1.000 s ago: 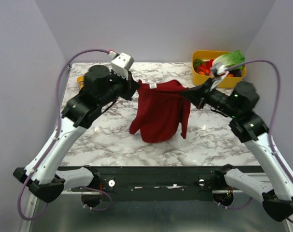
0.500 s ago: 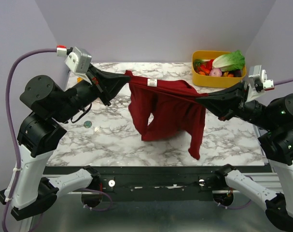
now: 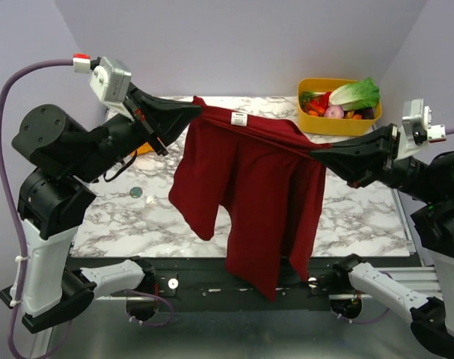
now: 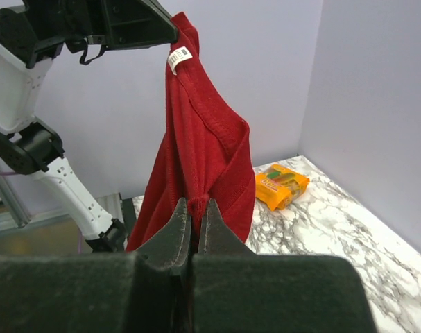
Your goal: Pin the brooch onto the clothing
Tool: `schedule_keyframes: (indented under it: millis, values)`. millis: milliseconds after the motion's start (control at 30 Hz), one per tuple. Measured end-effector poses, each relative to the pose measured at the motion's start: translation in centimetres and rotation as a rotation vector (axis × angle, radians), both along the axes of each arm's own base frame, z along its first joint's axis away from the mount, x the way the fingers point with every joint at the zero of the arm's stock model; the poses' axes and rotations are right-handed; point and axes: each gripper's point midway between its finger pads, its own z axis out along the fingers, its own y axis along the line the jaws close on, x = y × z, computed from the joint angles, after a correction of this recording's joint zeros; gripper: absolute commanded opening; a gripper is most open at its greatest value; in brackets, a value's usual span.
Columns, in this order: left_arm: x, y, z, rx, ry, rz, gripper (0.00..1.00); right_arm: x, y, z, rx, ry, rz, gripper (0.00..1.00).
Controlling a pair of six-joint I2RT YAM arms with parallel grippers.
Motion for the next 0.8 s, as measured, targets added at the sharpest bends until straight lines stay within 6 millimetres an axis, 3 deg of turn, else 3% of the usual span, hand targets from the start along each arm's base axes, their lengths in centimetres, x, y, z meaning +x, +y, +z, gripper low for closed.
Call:
schedule_keyframes:
  millis: [167,267,367,500,533,567,600,633,667,700,733,800]
  values:
    - [4.6,-1.0,-1.6,0.060,0.040,0.111,0.00,3.9,0.8,-2.5,-0.038,0.065,-0.069,0.01]
    - [9.0,-1.7,-4.2,0.129,0.097,0.215,0.00,8.0,2.0,-6.1,-0.097,0.143,-0.114,0.01]
    - [14.4,-2.0,-8.5,0.214,0.183,0.317,0.00,13.4,3.6,-11.3,-0.181,0.266,-0.149,0.01]
    - [22.7,-0.8,-16.7,0.320,0.360,0.427,0.00,21.9,5.0,-19.7,-0.277,0.474,-0.195,0.01]
    - [24.5,-0.4,-18.5,0.339,0.398,0.453,0.02,24.1,5.0,-21.7,-0.294,0.526,-0.213,0.05]
    - [26.1,-0.2,-20.2,0.358,0.430,0.472,0.09,26.3,5.0,-23.6,-0.306,0.570,-0.229,0.10]
    - [28.2,0.0,-22.8,0.392,0.478,0.495,0.19,28.4,5.0,-25.3,-0.317,0.609,-0.244,0.21]
    - [30.0,0.1,-25.0,0.427,0.514,0.513,0.36,30.4,4.9,-26.5,-0.323,0.638,-0.260,0.51]
    - [31.5,0.1,-26.6,0.449,0.541,0.526,0.63,32.3,4.8,-27.5,-0.327,0.661,-0.279,0.67]
    - [33.0,-0.1,-27.8,0.462,0.563,0.534,0.73,34.1,4.6,-28.2,-0.325,0.676,-0.303,0.78]
    - [34.9,-0.4,-28.9,0.482,0.576,0.538,0.78,35.9,4.3,-28.9,-0.327,0.686,-0.333,0.87]
    - [38.0,-0.9,-29.7,0.467,0.577,0.549,0.84,38.4,3.6,-29.4,-0.327,0.686,-0.394,0.93]
